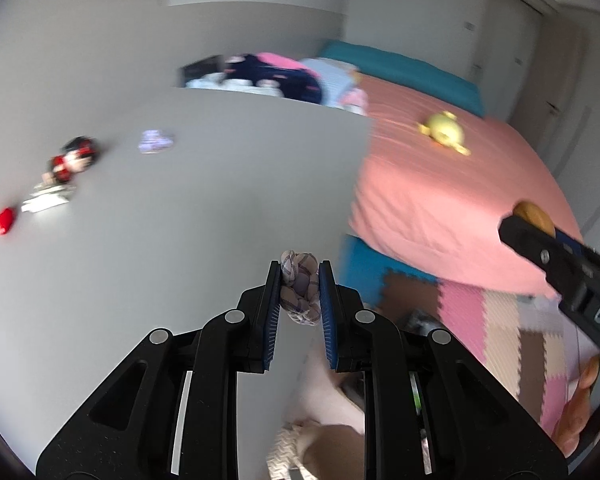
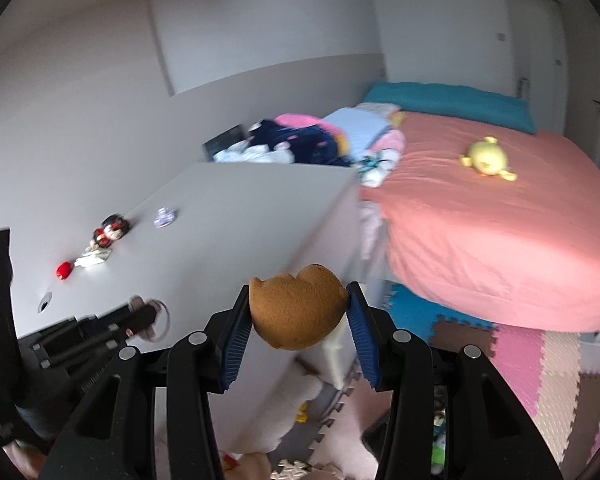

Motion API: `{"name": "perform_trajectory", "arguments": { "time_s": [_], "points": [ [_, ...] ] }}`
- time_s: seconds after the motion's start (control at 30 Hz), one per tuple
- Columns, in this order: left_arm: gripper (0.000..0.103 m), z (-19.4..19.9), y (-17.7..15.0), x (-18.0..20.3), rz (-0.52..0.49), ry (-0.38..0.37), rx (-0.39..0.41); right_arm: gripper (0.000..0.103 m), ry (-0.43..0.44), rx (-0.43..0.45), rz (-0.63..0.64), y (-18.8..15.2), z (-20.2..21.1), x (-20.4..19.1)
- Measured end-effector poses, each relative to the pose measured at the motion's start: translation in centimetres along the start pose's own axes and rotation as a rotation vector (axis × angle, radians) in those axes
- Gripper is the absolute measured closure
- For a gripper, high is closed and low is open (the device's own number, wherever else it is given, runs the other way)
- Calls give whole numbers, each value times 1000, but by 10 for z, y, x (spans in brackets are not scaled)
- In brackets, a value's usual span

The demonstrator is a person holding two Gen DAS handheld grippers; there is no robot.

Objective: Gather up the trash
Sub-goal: 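Carry the knotted toy and plush ball over the trash bag and release both, then grasp the white paper packet with the left gripper while the right grasps the purple flower clip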

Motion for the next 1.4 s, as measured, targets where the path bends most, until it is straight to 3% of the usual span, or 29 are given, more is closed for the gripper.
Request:
{"name": "perform_trajectory", "arguments": {
  "time_s": [0.27, 0.43, 0.6, 0.67, 0.7, 0.8, 1.07, 1.4],
  "points": [
    [84, -46, -42, 124, -146, -138, -104, 55, -161, -17, -126, -30, 20, 129],
    [84, -77, -76, 175, -221, -185, -205, 55, -242, -80, -184, -61, 17, 188],
    [82, -101, -106, 202, -261, -206, -293, 54, -290, -180, -223, -91, 3, 231],
    [42, -109, -118, 211, -288, -202, -339, 26, -342, -213, -236, -100, -1, 246],
    [8, -111, -120, 214, -302, -184, -336, 21, -366, -205, -245, -102, -1, 250],
    [6, -111, -120, 215, -353, -125, -286, 20, -431, -173, -251, -103, 3, 266],
    [6, -113, -119, 205, -325, -124, -298, 20, -403, -155, -283, -99, 8, 275],
    [6, -95, -105, 190, -284, -132, -263, 20, -347, -161, -228, -91, 3, 232]
  ]
}}
Point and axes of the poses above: each gripper's, at about its wrist camera, not at the fingertips, and z roughly against the way its jaws point, x to its right, y to its top, the point moved 10 cm from there along -z, roughly the way its jaws point, and after that the axes turned 15 degrees about -y, right-handed, at the moved point
